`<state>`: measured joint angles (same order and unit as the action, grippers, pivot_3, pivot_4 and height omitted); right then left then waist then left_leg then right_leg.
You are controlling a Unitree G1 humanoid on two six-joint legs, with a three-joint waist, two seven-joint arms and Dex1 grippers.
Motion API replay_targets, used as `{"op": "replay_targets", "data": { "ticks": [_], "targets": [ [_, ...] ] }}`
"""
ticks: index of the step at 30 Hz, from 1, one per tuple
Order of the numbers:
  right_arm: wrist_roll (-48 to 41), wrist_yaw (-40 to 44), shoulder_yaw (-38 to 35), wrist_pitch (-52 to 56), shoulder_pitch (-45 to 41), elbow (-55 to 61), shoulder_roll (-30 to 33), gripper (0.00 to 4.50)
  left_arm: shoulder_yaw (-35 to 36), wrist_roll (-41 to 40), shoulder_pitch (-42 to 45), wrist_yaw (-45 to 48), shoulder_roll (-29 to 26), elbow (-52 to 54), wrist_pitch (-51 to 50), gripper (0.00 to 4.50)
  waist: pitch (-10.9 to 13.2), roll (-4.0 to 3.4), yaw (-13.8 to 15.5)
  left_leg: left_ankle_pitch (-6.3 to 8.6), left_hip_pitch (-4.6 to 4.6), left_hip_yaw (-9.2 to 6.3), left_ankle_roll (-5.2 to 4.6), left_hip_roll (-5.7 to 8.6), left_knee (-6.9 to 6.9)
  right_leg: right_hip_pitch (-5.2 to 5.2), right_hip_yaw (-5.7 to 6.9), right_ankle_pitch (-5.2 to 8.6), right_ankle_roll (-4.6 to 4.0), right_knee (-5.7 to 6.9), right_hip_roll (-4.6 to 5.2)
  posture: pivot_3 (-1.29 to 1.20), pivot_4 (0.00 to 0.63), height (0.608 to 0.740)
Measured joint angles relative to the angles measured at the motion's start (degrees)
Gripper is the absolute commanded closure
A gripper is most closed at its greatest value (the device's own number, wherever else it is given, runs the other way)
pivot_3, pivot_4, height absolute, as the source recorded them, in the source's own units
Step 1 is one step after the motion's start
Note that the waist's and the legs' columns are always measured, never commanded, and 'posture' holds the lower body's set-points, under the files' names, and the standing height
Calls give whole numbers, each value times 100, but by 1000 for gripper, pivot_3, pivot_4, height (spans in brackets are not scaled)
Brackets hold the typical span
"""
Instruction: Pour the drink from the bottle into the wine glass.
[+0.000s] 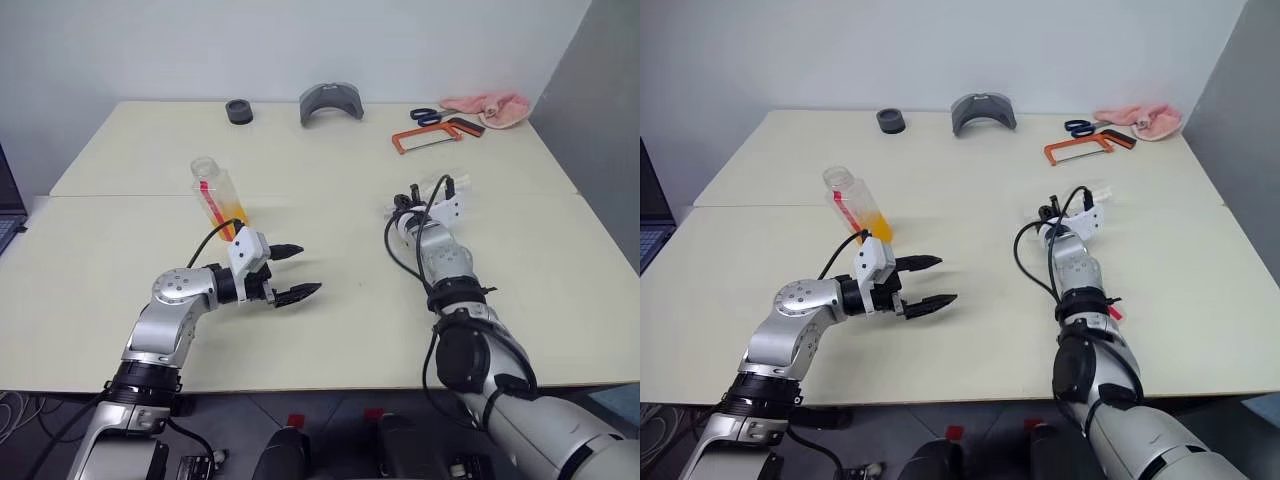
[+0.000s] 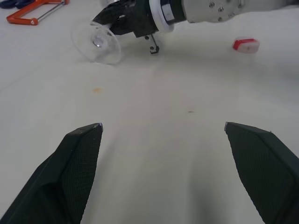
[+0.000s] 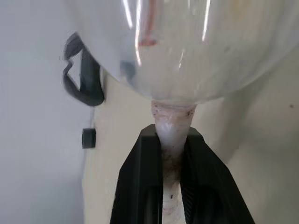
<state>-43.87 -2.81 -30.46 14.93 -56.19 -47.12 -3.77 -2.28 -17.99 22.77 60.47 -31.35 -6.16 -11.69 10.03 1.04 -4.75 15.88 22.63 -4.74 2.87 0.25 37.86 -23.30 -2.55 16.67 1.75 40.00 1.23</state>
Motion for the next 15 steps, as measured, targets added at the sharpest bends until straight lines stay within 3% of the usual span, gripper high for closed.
{"op": "replay_targets", "data": {
  "ticks": [3, 7, 15],
  "targets": [
    [930, 507, 1081, -59, 488, 592, 207, 4318, 19, -2, -8, -54, 0, 53, -80, 0, 1, -1, -1, 0, 0, 1, 0, 2, 1, -1, 1, 0, 0, -1, -1, 0, 150, 740],
    [2712, 1496, 2926, -898, 1475, 1348, 696, 4318, 132, -16, -157, -154, -74, 238, -215, 0, -1, -1, -5, 0, -3, -2, 0, 5, 0, 0, 0, 0, 1, -3, -2, 0, 150, 740],
    [3646, 1858, 3403, -1822, 1849, 1291, 721, 4318, 413, -19, -499, -485, -115, 443, -329, 0, -2, 2, -5, 0, -16, -11, 0, -3, 2, 7, 0, 0, 1, -1, -6, 0, 150, 740]
  ]
}}
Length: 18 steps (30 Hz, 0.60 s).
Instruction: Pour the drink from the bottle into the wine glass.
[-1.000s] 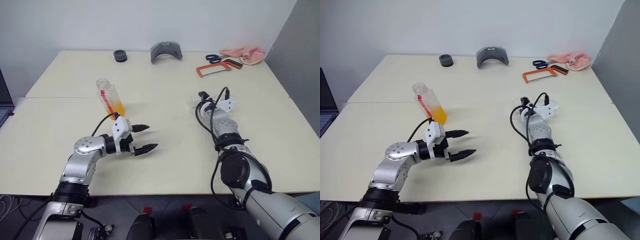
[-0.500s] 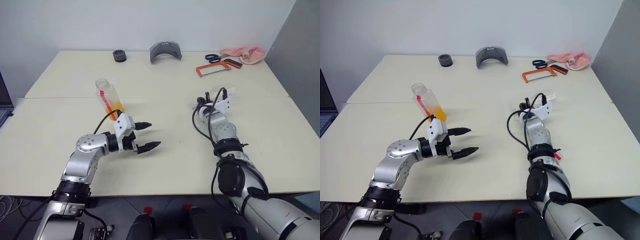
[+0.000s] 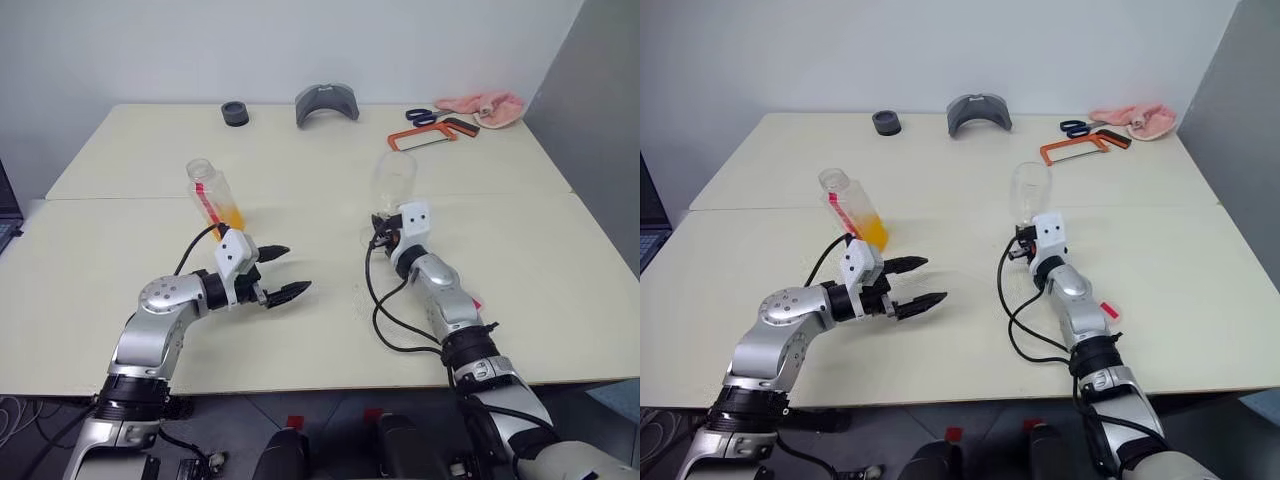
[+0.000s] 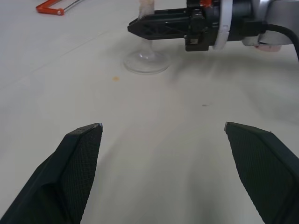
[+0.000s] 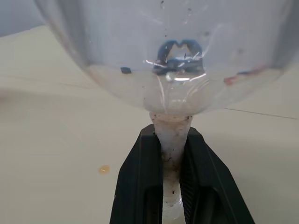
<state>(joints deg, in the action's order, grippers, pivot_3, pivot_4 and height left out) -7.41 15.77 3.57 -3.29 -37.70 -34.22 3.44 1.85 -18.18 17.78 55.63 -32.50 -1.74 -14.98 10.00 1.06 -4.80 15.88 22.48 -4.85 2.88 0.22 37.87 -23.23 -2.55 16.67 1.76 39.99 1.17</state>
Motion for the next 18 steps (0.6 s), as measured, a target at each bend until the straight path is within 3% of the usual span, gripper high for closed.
{"op": "replay_targets", "data": {
  "ticks": [6, 10, 18],
  "targets": [
    [169, 574, 110, -685, -83, -362, -269, 4318, 523, -219, -198, -405, -14, 312, -259, 0, 2, -2, -34, 0, 0, 2, 0, -9, -3, -7, -6, 0, 0, 0, -1, 0, 150, 740],
    [166, 893, 145, -858, -694, -922, -594, 4318, 771, -515, -449, -511, -156, 724, -581, 0, 3, -2, -16, 0, 1, -6, 1, -13, -3, -7, 0, 0, -1, 1, -1, 0, 150, 740],
    [451, 998, 210, -1361, -1126, -2197, -718, 4318, 1035, -780, -641, -626, -441, 1260, -881, 0, 4, -3, 68, -1, 4, -11, 2, 5, 1, -2, 0, -1, -1, -2, 11, 0, 150, 740]
  ]
}}
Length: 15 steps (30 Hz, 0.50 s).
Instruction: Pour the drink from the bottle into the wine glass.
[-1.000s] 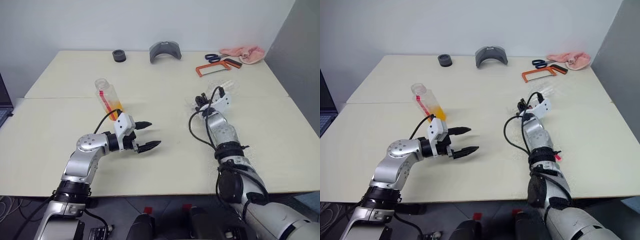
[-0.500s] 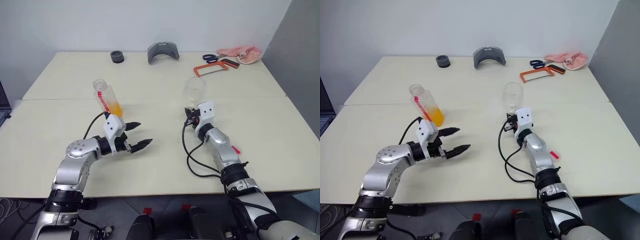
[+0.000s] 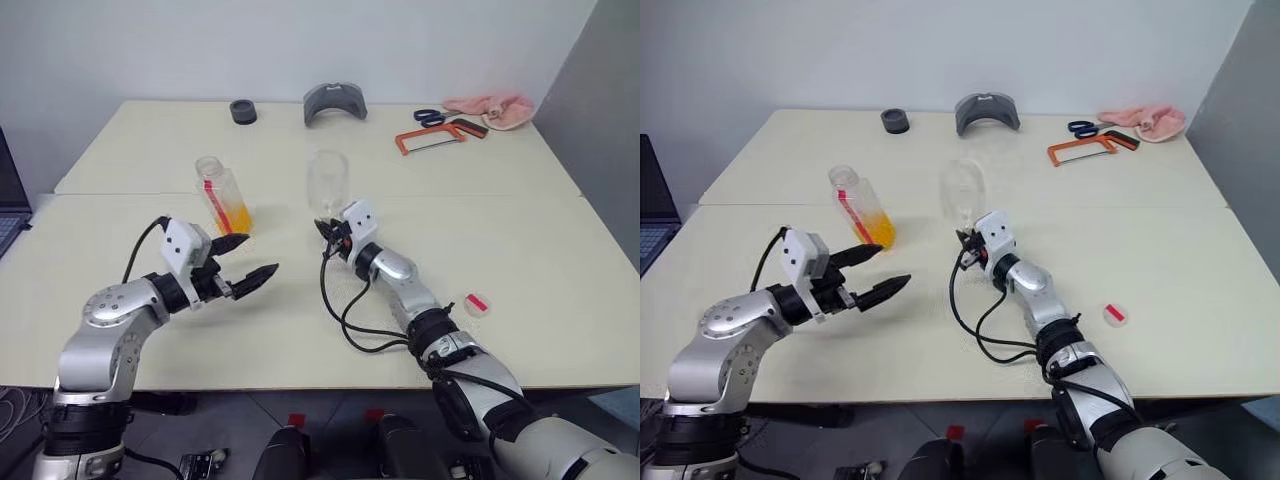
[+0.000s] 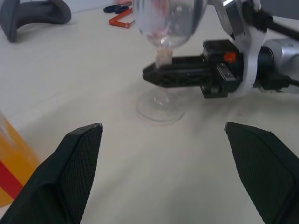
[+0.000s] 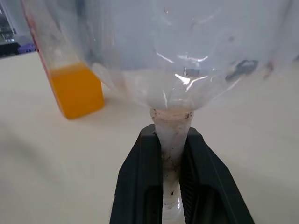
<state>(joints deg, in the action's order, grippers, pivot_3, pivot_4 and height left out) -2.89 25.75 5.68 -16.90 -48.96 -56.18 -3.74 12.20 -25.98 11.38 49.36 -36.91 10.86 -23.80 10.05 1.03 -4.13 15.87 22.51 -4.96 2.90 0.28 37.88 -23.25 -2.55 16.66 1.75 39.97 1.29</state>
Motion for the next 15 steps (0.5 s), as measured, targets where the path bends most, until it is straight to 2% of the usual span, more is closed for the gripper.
{"op": "replay_targets", "data": {
  "ticks": [9, 10, 13, 15],
  "targets": [
    [253, 21, -20, -344, -115, -317, 33, 4318, 77, -126, 21, -96, -131, 277, -125, 0, 0, 0, -27, 0, -2, 0, 0, -3, -1, 0, 0, 0, 0, 1, -5, 0, 150, 740],
    [244, 30, -40, -350, -115, -327, 30, 3599, 88, -128, 28, -104, -145, 276, -125, 0, 0, 0, -27, 0, -2, 0, 0, -4, -1, 0, 0, 0, 0, 1, -5, 0, 150, 740],
    [202, 65, -111, -357, -115, -362, 21, 2743, 94, -130, 58, -103, -161, 276, -112, 0, 0, 0, -27, 0, -1, 0, 0, -4, -1, 0, 1, 0, 0, 1, -5, 0, 150, 740],
    [201, 103, -135, -356, -115, -391, 27, 2012, 96, -131, 72, -99, -167, 274, -86, 0, 0, 0, -30, 0, -2, 1, 0, -3, -1, 0, 0, 0, 0, 1, -5, 0, 150, 740]
  ]
}}
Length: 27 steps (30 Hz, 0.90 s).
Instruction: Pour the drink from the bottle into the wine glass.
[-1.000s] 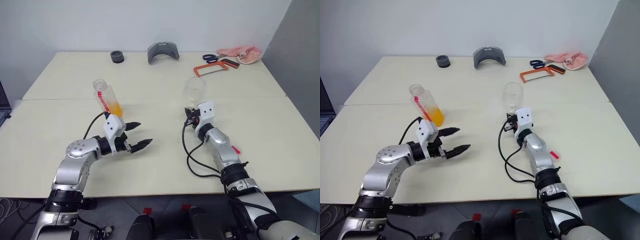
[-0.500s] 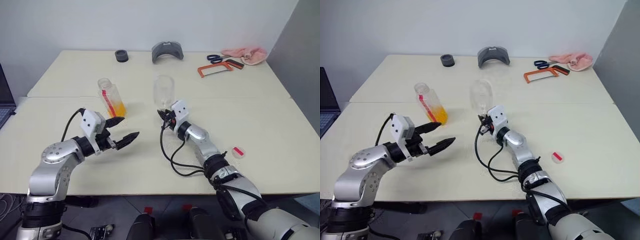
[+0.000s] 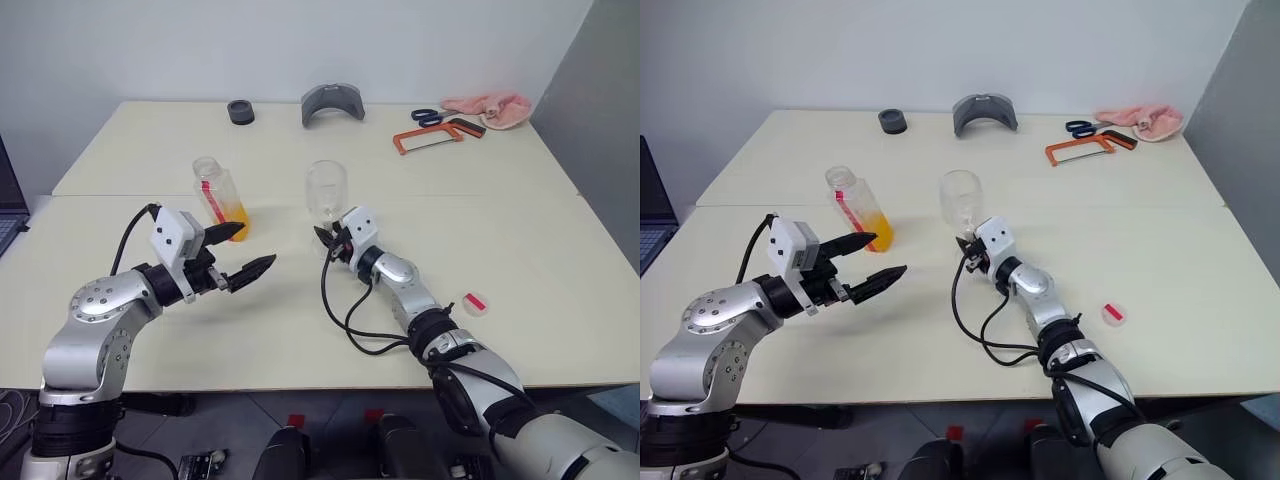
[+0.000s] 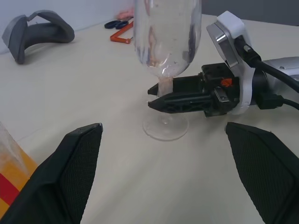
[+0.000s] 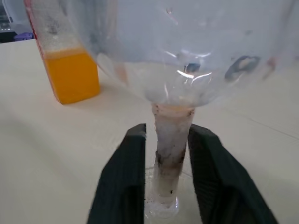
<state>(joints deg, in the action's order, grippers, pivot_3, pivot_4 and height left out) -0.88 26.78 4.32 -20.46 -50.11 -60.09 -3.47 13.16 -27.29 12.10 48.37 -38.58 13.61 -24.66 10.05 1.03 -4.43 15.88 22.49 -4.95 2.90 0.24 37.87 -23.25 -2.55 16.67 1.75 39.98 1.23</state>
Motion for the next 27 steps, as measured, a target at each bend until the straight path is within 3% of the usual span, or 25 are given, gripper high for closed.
{"op": "replay_targets", "data": {
  "ticks": [6, 19, 27],
  "targets": [
    [2, 69, -31, 0, 0, -3, -6, 19, 0, 0, 69, 55, -3, -5, 51, 0, 0, 0, -21, 0, 0, 0, 0, 0, 0, 0, 1, 0, 0, 0, -1, 0, 150, 740],
    [0, 204, -75, 12, 91, 30, 52, 19, 86, -120, 185, -45, -2, 17, 124, 0, 0, 0, -22, 0, 0, -1, 0, -1, 0, 0, 1, 0, 0, 0, -1, 0, 150, 740],
    [-8, 539, -54, 314, 663, 685, 368, 19, 101, -185, 140, -237, 116, 145, 178, 0, 0, 0, -16, 0, 2, -2, 0, -1, 0, 0, 0, 0, 0, -1, 2, 0, 150, 740]
  ]
}}
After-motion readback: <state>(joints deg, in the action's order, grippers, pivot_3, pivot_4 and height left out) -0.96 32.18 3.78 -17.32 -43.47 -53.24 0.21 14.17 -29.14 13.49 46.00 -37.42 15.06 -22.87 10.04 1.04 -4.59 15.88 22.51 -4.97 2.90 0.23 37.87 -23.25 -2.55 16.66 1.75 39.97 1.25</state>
